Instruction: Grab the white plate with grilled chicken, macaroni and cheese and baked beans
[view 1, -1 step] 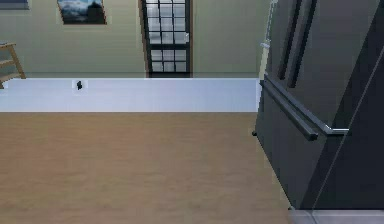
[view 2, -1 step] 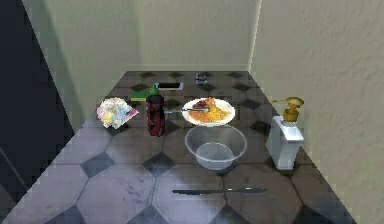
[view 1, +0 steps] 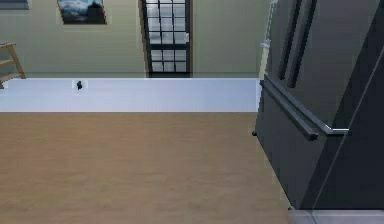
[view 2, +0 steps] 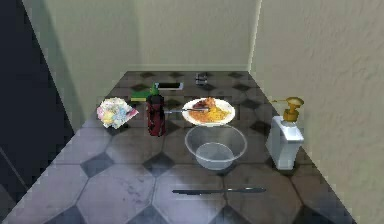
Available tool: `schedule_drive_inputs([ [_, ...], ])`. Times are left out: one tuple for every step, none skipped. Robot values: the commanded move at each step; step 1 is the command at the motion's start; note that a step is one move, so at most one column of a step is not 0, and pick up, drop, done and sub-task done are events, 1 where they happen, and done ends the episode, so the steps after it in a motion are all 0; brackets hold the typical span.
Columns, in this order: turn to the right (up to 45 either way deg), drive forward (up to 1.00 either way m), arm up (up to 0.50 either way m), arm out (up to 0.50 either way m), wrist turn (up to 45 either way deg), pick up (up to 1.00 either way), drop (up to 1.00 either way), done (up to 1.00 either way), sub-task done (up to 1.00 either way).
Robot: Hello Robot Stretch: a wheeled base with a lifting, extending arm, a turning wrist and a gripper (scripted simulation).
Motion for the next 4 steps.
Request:
schedule_drive_inputs([
  [0.0, 0.00, 0.38, 0.00, 0.0, 0.00, 0.00, 0.00, 0.00],
  [0.0, 0.00, 0.00, 0.44, 0.0, 0.00, 0.00, 0.00, 0.00],
  [0.0, 0.00, 0.00, 0.00, 45.0, 0.00, 0.00, 0.00, 0.00],
  [0.0, 0.00, 0.00, 0.00, 45.0, 0.00, 0.00, 0.00, 0.00],
])
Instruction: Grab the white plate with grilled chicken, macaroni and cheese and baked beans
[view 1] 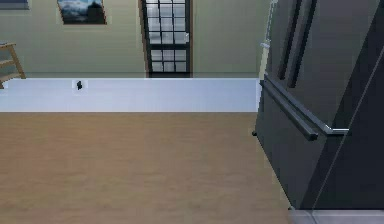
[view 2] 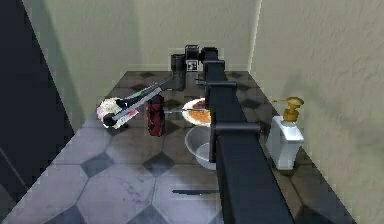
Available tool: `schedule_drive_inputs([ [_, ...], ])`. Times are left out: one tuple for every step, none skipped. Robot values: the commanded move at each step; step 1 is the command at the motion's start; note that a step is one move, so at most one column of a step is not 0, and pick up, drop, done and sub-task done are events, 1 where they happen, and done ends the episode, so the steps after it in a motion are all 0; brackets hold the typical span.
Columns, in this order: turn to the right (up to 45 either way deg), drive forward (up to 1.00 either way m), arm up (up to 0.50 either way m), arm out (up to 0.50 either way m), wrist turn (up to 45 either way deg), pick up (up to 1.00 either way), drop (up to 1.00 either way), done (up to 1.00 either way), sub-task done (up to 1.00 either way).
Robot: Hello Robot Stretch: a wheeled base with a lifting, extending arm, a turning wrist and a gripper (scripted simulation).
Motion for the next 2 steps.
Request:
schedule_drive_inputs([
  [0.0, 0.00, 0.00, 0.00, 45.0, 0.00, 0.00, 0.00, 0.00],
  [0.0, 0.00, 0.00, 0.00, 45.0, 0.00, 0.00, 0.00, 0.00],
])
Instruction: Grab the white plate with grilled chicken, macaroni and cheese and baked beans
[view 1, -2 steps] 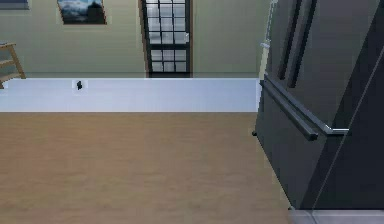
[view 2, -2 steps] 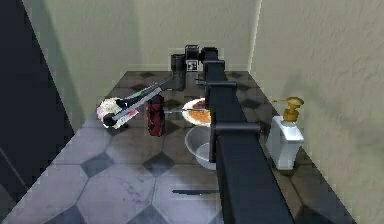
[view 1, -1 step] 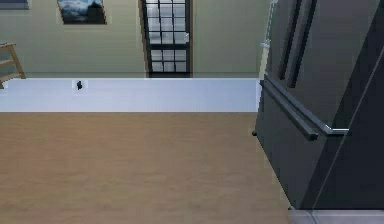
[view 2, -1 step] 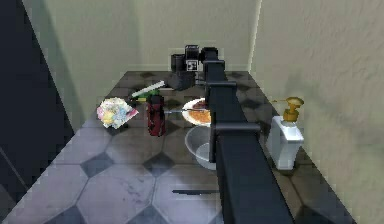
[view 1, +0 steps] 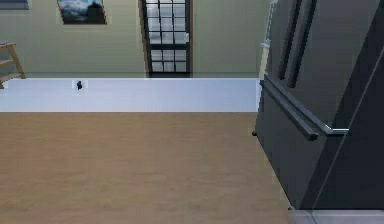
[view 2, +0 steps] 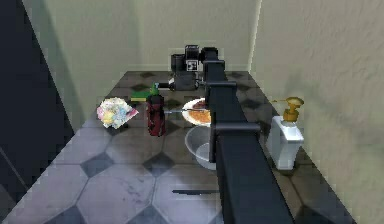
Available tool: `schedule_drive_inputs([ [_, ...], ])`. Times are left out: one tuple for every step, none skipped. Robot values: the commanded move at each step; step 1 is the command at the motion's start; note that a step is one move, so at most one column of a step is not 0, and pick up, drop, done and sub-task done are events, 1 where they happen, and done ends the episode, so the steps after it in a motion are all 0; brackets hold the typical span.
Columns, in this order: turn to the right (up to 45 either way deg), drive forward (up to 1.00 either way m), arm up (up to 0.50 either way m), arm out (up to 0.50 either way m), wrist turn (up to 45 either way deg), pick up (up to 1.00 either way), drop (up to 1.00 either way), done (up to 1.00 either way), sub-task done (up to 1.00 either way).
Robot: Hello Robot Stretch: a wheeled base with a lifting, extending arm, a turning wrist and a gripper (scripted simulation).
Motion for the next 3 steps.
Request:
schedule_drive_inputs([
  [0.0, 0.00, 0.00, 0.00, 21.0, 0.00, 0.00, 0.00, 0.00],
  [0.0, 0.00, -0.14, 0.00, 0.0, 0.00, 0.00, 0.00, 0.00],
  [0.0, 0.00, 0.00, 0.00, 0.0, 1.00, 0.00, 0.00, 0.00],
])
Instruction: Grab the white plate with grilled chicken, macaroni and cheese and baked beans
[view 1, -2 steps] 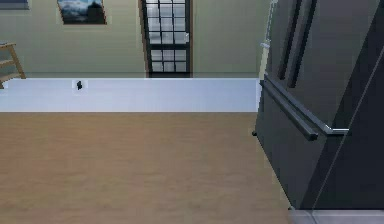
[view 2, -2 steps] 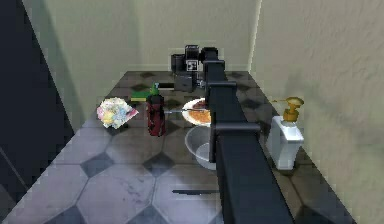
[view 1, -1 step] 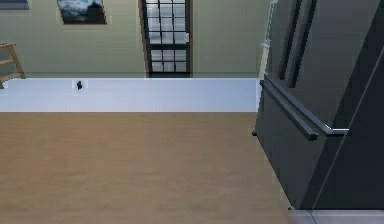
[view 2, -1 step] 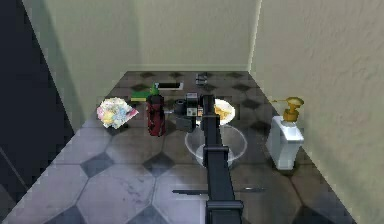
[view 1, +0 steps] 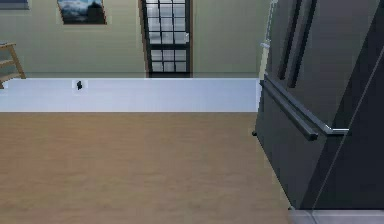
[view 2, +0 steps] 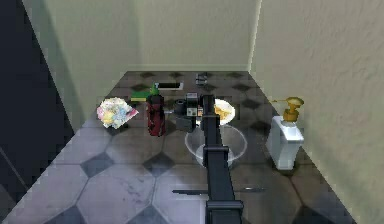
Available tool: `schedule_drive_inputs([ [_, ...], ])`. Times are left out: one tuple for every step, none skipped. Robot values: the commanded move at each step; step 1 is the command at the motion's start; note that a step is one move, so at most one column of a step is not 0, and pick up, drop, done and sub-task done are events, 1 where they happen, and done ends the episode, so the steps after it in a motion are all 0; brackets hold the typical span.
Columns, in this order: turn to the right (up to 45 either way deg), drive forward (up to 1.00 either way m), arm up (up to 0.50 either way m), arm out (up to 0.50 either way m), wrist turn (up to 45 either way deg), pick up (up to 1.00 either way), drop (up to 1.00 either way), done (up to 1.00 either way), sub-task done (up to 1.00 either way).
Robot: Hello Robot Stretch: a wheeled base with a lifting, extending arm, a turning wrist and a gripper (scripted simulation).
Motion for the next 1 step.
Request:
schedule_drive_inputs([
  [0.0, 0.00, 0.10, 0.00, 0.0, 0.00, 0.00, 0.00, 0.00],
])
